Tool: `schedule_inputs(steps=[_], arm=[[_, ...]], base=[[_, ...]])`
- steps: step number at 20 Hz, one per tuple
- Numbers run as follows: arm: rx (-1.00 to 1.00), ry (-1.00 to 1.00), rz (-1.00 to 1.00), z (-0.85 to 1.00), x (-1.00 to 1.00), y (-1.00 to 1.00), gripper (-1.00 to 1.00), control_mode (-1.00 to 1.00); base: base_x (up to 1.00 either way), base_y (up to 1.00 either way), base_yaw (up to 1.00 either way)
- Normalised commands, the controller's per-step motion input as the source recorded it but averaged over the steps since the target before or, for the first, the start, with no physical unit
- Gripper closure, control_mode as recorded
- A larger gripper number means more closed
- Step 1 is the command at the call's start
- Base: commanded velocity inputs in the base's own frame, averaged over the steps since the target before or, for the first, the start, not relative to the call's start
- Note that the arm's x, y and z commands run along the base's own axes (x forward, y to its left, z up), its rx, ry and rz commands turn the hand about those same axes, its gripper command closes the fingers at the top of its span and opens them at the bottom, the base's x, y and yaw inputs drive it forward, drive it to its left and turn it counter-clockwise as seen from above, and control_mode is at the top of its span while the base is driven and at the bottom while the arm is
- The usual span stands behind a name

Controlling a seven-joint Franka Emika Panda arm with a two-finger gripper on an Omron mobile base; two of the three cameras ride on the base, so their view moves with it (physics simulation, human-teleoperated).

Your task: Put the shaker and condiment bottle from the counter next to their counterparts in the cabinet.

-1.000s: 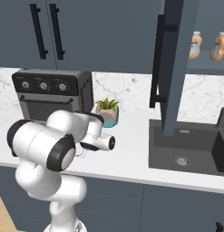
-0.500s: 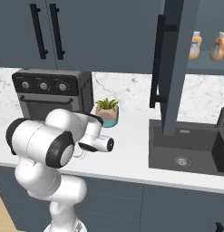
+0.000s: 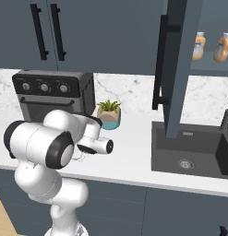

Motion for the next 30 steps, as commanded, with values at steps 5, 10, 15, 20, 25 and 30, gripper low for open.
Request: schedule_inputs(steps=[5,10,15,20,25,30], arm=[[0.0,0.06,0.0,0.0,0.0,0.06,-1.0,-1.0],[0.0,0.05,0.0,0.0,0.0,0.12,-1.0,-1.0],[0.0,0.05,0.0,0.0,0.0,0.13,-1.0,-1.0],[0.0,0.07,0.0,0.0,0.0,0.1,-1.0,-1.0],[0.0,0.09,0.0,0.0,0.0,0.13,1.0,-1.0],[0.0,0.05,0.0,0.0,0.0,0.07,1.0,-1.0]], base=[[0.0,0.0,0.0],[0.0,0.0,0.0],[0.0,0.0,0.0],[0.0,0.0,0.0],[0.0,0.0,0.0],[0.0,0.0,0.0]])
